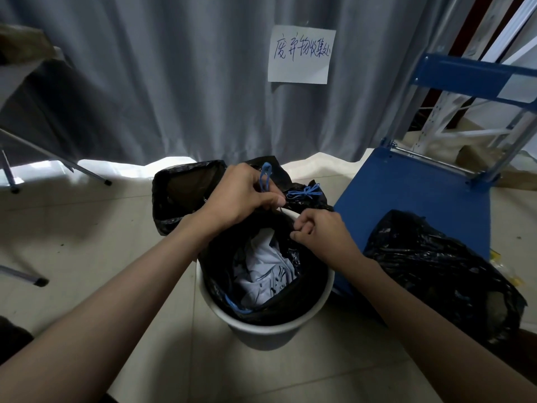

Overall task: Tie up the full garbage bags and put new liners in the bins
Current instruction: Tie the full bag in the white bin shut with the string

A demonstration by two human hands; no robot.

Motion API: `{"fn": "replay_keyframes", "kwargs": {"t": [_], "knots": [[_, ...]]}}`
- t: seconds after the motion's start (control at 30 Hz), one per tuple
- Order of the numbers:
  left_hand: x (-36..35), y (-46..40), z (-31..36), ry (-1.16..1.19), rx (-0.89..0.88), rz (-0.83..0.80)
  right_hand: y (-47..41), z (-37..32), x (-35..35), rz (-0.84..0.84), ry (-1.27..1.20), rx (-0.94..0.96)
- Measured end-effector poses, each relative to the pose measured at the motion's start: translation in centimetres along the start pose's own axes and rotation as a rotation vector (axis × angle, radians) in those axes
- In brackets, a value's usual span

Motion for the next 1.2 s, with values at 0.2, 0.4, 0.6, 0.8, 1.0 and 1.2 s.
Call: {"fn": "replay_keyframes", "kwargs": {"t": [0.2,0.4,0.6,0.8,1.0,1.2], "knots": [[0.1,0.1,0.2,0.036,0.006,0.041,-0.2,0.5,0.1,0.021,-0.002,-0.026],[0.2,0.4,0.1,0.028,0.039,0.027,0.1,0.3,0.5,0.028,0.057,-0.049],[2.1,1.9,-1.0,-0.065,0.08,0.041,2.0,-2.8,1.8,-0.052,0.041,0.088],[3.2,5.4,-1.9,-0.192,0.158,0.056,6.7,-6.7,1.5,-0.35,-0.098,0.379],[1.8,9.1,1.0,-0.138,0.043,-0.297,8.4,-6.9,-0.4,-0.42,0.178,0.475],[-1.2,10.4,1.3,-0.308,-0.02,-0.429,9.0,-6.6,0.6,-0.31,0.13,0.38]]}}
Point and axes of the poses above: each hand's wrist, its own y-axis away from the middle knuckle, its own x-axis out of the back of the hand, z = x × y, the point moved 1 cm from there along -y, towards the middle knuckle, and after that the axes turned 10 degrees about -z, right-handed, at the moved point
